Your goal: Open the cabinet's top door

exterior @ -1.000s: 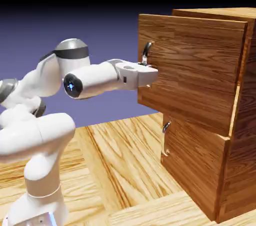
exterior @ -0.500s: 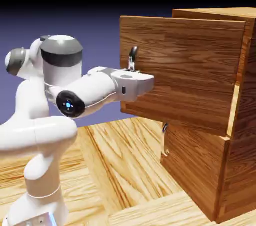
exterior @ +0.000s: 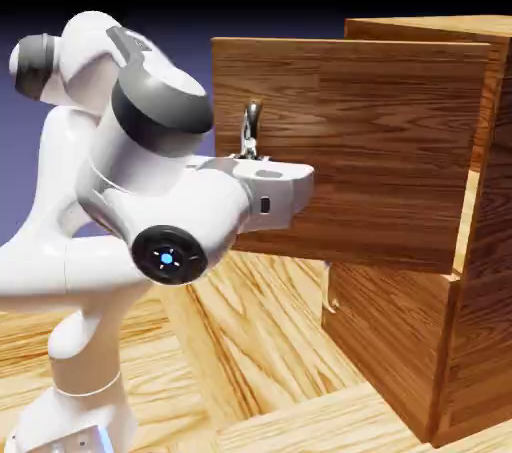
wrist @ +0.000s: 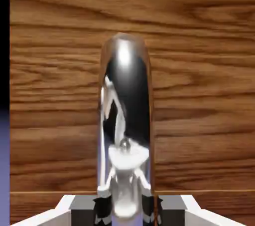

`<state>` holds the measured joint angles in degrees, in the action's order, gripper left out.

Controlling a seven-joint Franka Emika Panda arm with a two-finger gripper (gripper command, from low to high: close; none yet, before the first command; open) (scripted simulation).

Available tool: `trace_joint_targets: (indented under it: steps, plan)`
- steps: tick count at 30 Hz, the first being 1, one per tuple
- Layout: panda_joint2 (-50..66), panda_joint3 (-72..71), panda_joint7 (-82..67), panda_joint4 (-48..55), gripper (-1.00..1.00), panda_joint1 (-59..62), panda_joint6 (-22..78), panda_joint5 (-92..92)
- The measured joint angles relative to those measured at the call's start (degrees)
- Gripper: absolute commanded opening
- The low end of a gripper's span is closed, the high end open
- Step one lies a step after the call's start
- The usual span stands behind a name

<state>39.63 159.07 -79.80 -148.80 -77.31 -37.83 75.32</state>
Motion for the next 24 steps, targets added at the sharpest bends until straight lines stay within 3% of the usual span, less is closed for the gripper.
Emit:
trace_joint_targets:
  steps: [11,23,24]
  plan:
    - [-22.84,-2.21,-9.47,19.31,-1.0,-0.58,2.48,-16.67]
    - [-46.51,-5.93,-9.9,43.98,-1.0,-4.1,7.31,-29.06]
    - [-47.03,-6.04,-9.82,44.58,1.0,-4.2,7.46,-29.27]
